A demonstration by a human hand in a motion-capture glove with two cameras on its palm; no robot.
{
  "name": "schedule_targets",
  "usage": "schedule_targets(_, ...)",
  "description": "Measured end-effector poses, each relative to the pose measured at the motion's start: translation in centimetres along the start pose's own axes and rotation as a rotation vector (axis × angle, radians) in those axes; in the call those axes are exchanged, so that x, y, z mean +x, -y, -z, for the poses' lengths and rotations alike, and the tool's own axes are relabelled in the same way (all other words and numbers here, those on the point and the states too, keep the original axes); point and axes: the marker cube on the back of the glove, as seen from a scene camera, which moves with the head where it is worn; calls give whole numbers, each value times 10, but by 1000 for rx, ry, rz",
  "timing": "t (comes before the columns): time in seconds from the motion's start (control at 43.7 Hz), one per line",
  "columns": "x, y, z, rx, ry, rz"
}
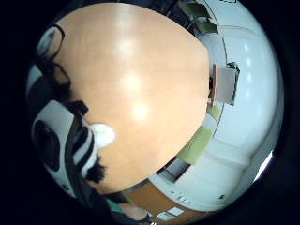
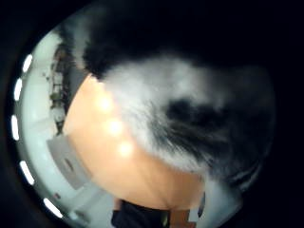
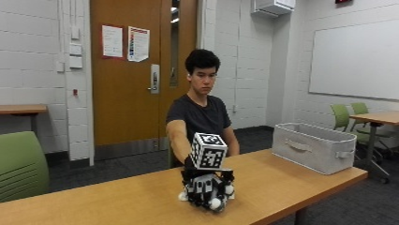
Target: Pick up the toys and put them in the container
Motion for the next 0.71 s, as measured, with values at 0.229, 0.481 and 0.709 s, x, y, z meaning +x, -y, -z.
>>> schedule_targets(0.229,-2,-17,10,13,94,43)
schedule_targets(0.481,-25,-54,97,100,125,69)
schedule_targets(0.709,-93,-99,203,205,127,141)
